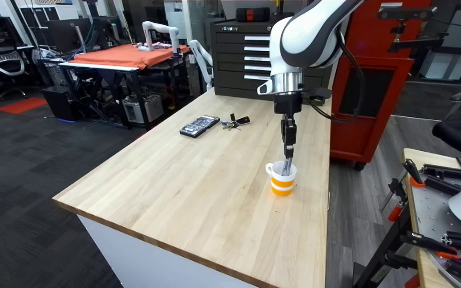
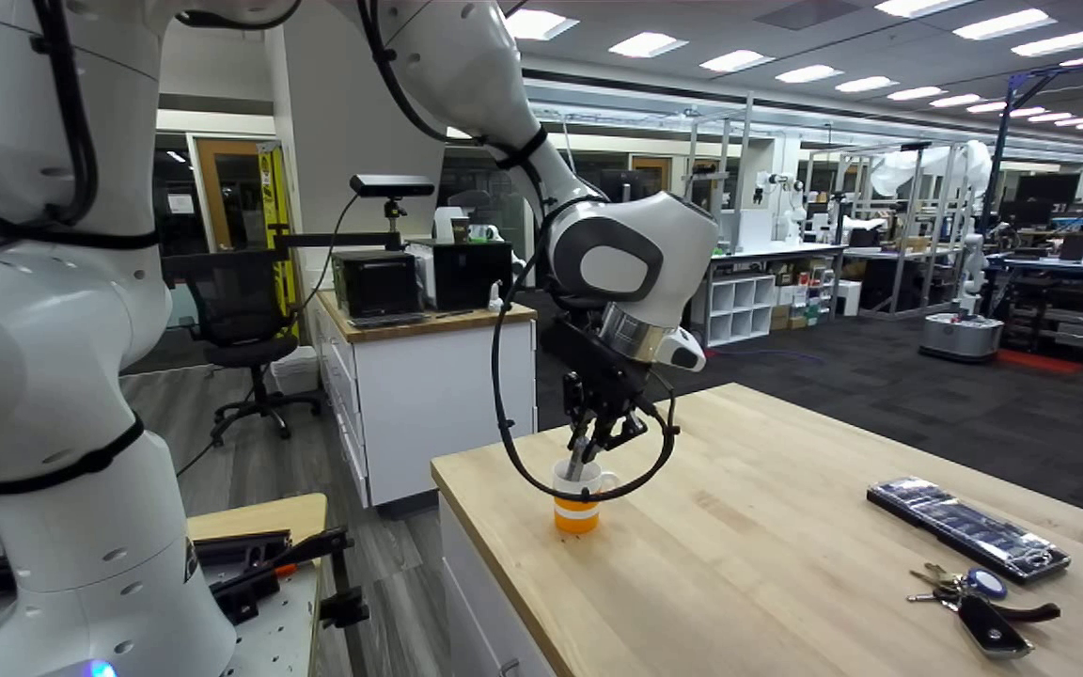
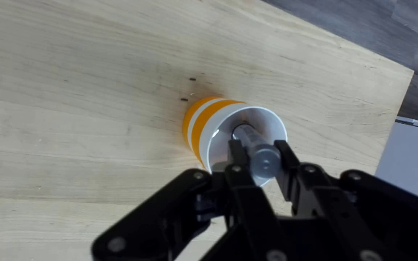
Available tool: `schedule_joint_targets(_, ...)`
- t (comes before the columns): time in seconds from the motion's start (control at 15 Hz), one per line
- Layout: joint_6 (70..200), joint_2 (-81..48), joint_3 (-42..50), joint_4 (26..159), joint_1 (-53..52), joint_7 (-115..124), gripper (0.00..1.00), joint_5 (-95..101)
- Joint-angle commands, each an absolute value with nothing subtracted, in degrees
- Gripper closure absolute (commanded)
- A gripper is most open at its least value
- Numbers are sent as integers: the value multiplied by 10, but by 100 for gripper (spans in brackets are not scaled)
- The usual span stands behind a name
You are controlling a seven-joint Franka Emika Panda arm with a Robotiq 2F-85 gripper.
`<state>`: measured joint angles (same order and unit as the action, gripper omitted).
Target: Remove the marker from the mug and put it on the table
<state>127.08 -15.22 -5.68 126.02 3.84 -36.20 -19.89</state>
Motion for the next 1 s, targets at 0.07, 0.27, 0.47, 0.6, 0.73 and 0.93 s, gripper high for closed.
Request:
schedule_joint_targets(0.07,1235,-128,-59,1267,42,-365,94,-205)
schedule_joint_targets(0.27,1206,-114,-56,1260,38,-354,94,-192)
schedule_joint_targets(0.47,1179,-100,-51,1251,34,-348,94,-183)
schedule_joint_targets(0.6,1163,-89,-47,1244,34,-347,94,-177)
schedule_joint_targets(0.73,1151,-78,-41,1235,34,-344,94,-167)
schedule_joint_targets(0.93,1150,-60,-27,1218,35,-334,94,-138)
